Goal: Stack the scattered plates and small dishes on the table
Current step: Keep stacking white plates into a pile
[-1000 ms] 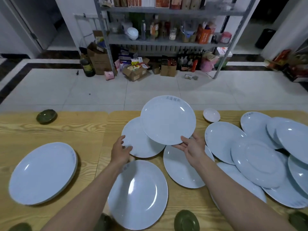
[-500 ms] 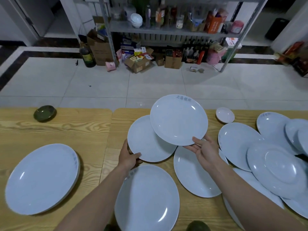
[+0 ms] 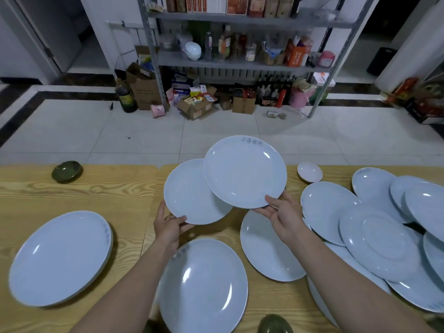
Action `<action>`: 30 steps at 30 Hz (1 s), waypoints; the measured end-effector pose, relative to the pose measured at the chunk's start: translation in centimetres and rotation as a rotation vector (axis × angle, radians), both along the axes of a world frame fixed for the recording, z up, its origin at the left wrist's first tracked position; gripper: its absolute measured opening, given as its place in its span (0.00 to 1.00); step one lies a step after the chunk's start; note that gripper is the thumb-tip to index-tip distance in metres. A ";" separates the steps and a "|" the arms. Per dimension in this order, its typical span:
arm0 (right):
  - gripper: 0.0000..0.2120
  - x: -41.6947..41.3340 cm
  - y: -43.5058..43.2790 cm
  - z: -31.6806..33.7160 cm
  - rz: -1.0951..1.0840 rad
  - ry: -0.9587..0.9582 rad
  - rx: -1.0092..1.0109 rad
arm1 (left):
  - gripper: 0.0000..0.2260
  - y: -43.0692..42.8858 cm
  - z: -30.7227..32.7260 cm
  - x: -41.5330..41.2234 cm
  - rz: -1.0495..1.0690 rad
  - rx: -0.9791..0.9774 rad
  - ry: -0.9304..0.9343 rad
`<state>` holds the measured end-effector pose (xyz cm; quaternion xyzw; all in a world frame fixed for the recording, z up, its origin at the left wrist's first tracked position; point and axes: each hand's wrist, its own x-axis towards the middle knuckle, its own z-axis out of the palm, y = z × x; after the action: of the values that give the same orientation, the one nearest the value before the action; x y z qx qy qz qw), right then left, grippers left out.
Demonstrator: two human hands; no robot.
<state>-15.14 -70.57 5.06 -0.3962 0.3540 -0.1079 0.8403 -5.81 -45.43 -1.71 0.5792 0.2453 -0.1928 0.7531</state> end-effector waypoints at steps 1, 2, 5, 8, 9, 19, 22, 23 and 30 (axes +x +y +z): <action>0.25 -0.2 0.1 0.5 0.003 -0.011 -0.005 | 0.41 0.1 0.7 -0.2 0.011 -0.005 -0.014; 0.24 -0.5 0.2 1.1 0.008 -0.026 -0.007 | 0.41 0.3 1.5 -0.6 0.019 -0.009 -0.029; 0.22 -1.5 0.5 2.6 0.021 -0.052 -0.005 | 0.42 0.7 3.8 -2.1 0.042 -0.018 -0.079; 0.22 -2.6 1.0 4.0 0.054 -0.091 0.017 | 0.42 1.5 6.1 -4.3 0.085 -0.049 -0.125; 0.22 -3.0 1.3 4.5 0.065 -0.106 0.023 | 0.42 1.7 6.8 -5.1 0.100 -0.059 -0.141; 0.28 -7.1 7.1 8.3 0.201 -0.148 0.048 | 0.40 6.9 11.6 -13.9 0.264 -0.112 -0.240; 0.29 -8.1 9.5 9.0 0.263 -0.150 0.059 | 0.40 9.5 12.1 -16.0 0.317 -0.095 -0.245; 0.30 -8.3 10.4 9.2 0.273 -0.149 0.069 | 0.40 10.5 12.1 -16.5 0.332 -0.089 -0.250; 0.30 -10.3 16.7 9.8 0.313 -0.177 0.122 | 0.39 18.1 12.5 -18.7 0.407 -0.109 -0.287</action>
<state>-25.43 -53.89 14.82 -0.3837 0.2185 0.0112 0.8972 -24.51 -27.35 10.77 0.4977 0.2368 0.0342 0.8337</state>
